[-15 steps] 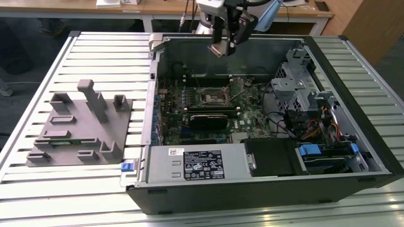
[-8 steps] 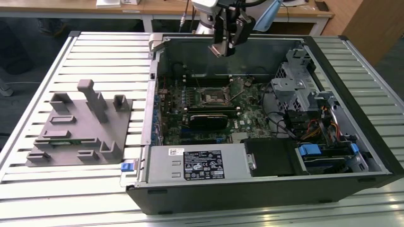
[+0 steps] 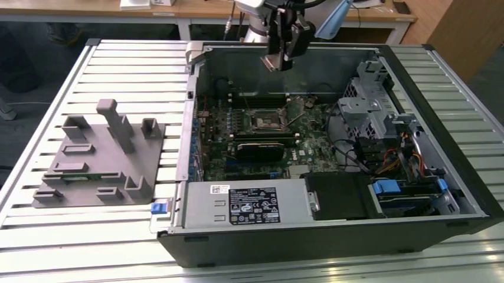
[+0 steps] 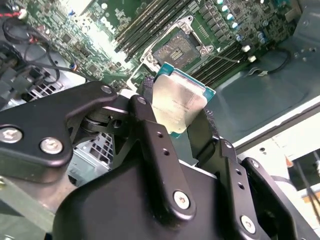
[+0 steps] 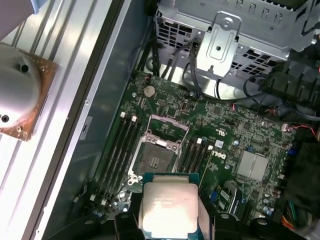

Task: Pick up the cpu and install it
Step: 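Place the cpu into insertion slot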

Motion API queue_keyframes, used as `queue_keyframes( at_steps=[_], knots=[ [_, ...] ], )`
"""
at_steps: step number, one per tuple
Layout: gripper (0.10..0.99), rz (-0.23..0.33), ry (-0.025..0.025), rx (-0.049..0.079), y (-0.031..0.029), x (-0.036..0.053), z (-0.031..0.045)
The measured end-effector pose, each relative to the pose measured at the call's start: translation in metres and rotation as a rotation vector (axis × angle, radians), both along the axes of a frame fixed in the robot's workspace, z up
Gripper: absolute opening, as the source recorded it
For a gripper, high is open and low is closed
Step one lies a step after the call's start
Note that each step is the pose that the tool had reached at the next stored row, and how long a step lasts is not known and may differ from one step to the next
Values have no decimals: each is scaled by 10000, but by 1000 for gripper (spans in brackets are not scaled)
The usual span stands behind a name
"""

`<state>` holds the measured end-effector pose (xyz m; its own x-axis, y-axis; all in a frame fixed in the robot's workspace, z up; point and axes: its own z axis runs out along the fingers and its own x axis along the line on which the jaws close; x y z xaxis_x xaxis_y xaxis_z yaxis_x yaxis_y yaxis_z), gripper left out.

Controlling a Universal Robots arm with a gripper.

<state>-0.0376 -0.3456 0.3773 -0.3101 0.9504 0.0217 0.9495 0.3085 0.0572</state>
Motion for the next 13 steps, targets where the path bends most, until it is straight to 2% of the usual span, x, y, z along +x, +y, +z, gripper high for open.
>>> queue_keyframes(
  at_steps=[6,13],
  knots=[
    [525,-770,0,-1,1,0,-11],
    [525,-2039,-1,-3,1,0,-35]
  ],
)
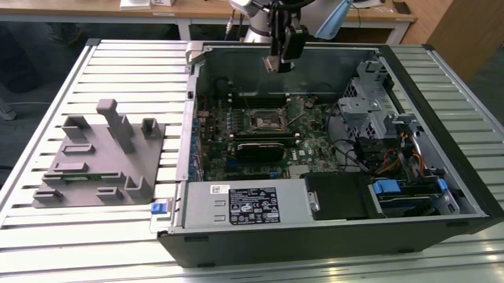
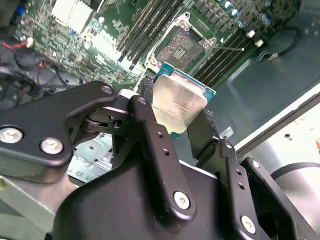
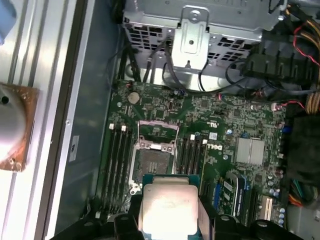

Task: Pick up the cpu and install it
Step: 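Place the cpu into insertion slot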

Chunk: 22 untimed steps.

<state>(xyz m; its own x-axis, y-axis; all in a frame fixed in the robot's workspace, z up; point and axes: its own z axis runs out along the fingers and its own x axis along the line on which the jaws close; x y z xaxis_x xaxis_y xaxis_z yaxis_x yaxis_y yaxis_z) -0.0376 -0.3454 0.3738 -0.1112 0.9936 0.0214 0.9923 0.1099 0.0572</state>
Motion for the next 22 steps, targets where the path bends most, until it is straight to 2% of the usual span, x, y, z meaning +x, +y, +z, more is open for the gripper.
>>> queue_keyframes(
  at_steps=[6,11,19,22],
  knots=[
    [525,-949,2,-1,2,0,-35],
    [525,-964,-32,-7,2,0,-113],
    [525,-965,-31,-8,5,0,-259],
    [525,-967,-13,-9,6,-1,-315]
  ],
)
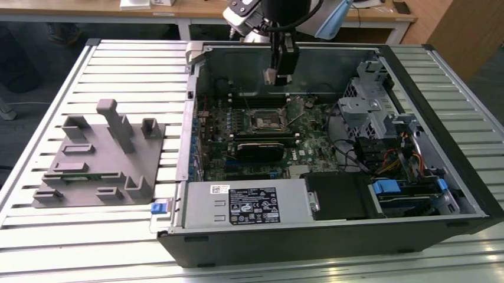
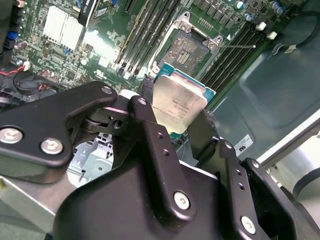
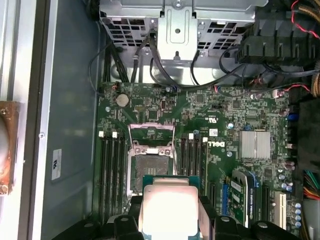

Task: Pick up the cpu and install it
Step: 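Place the cpu into insertion slot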

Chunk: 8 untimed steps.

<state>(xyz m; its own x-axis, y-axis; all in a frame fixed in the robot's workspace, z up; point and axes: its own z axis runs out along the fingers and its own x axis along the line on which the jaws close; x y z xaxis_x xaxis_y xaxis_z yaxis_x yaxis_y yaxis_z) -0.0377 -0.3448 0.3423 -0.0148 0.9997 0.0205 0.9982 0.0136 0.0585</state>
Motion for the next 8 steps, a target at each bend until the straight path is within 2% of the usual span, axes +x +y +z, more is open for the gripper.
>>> queue_keyframes(
  at_steps=[4,8],
  knots=[
    [525,1,70,1,2,0,-72],
    [525,1,195,0,3,0,-138]
  ],
)
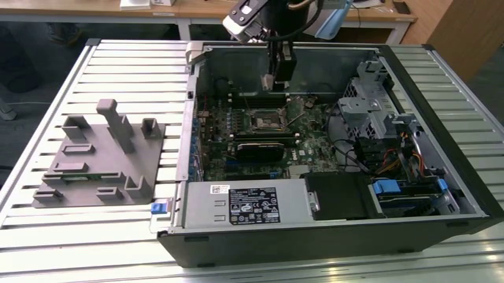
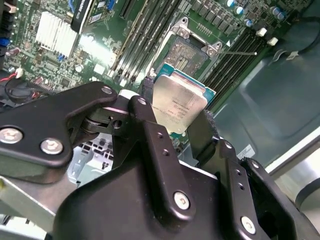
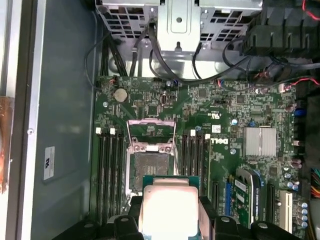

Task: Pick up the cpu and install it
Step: 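Place the cpu into insertion slot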

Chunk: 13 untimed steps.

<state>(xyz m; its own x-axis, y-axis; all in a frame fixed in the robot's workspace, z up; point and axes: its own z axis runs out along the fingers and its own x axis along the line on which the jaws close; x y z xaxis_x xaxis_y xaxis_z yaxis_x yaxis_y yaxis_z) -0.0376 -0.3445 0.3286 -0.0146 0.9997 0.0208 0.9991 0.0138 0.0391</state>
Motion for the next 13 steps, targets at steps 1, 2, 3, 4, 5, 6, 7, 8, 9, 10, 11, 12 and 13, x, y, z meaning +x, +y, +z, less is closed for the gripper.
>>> queue_keyframes(
  at_steps=[1,2,3,4,5,6,7,8,9,10,11,12,13],
  knots=[
    [525,0,12,0,0,0,-18],
    [525,-1,13,1,0,0,-36],
    [525,0,21,1,0,0,-54],
    [525,0,27,0,0,0,-72],
    [525,0,27,1,0,0,-90],
    [525,0,28,1,0,0,-102],
    [525,0,29,-2,0,0,-111],
    [525,0,29,-6,0,0,-119],
    [525,1,28,-6,0,0,-127],
    [525,1,24,-8,0,1,-135],
    [525,0,13,-6,0,0,-144],
    [525,1,-1,-7,0,0,-153],
    [525,-1,-21,-7,0,0,-161]
  ],
)
